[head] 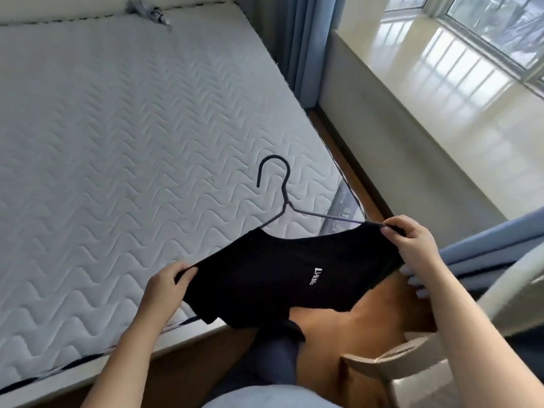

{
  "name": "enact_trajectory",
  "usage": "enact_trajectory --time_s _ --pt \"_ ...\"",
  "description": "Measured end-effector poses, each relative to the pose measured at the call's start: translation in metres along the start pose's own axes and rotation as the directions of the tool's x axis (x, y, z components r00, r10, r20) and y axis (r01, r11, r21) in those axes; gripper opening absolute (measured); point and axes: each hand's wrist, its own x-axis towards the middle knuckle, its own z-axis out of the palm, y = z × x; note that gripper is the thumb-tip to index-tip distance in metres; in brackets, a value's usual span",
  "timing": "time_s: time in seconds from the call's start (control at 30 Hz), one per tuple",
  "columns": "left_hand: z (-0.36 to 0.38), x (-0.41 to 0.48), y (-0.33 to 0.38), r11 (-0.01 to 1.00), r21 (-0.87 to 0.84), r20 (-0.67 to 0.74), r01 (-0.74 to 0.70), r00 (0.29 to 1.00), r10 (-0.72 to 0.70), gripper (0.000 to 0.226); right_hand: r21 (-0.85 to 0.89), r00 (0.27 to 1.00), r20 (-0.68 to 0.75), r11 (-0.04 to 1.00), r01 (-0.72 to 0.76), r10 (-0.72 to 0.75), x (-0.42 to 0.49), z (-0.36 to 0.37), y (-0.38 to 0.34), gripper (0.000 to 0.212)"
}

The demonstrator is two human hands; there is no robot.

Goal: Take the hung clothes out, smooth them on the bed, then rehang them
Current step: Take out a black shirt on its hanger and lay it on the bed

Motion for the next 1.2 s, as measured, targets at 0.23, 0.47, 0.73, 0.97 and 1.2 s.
enact_trajectory --time_s 0.23,0.47,0.73,0.97,1.2 --pt "0.045 0.092 0.059 0.998 -0.018 -0.077 0.056 0.995 -0.057 0.018 -0.099 0.991 0.064 0.988 -0.115 0.122 0.096 -0.004 0.024 0.008" --pt "0.066 0.145 0.077 0.993 0.082 -0.082 0.089 0.993 -0.082 0.019 -0.191 0.975 0.165 0.975 -0.114 0.146 0.165 0.004 0.035 0.01" --pt "0.091 0.208 0.069 0.914 0.279 -0.099 0.294 0.956 -0.277 0.025 -0.333 0.888 0.402 0.939 -0.087 0.225 0.248 0.061 0.068 0.015" --pt "0.123 0.286 0.05 0.863 0.362 -0.087 0.353 0.934 -0.345 0.03 -0.386 0.846 0.465 0.92 -0.071 0.261 0.333 0.132 0.108 0.022" --pt "0.155 0.379 0.026 0.874 0.39 -0.121 0.291 0.957 -0.264 0.03 -0.385 0.835 0.485 0.921 -0.062 0.259 0.431 0.202 0.132 0.017"
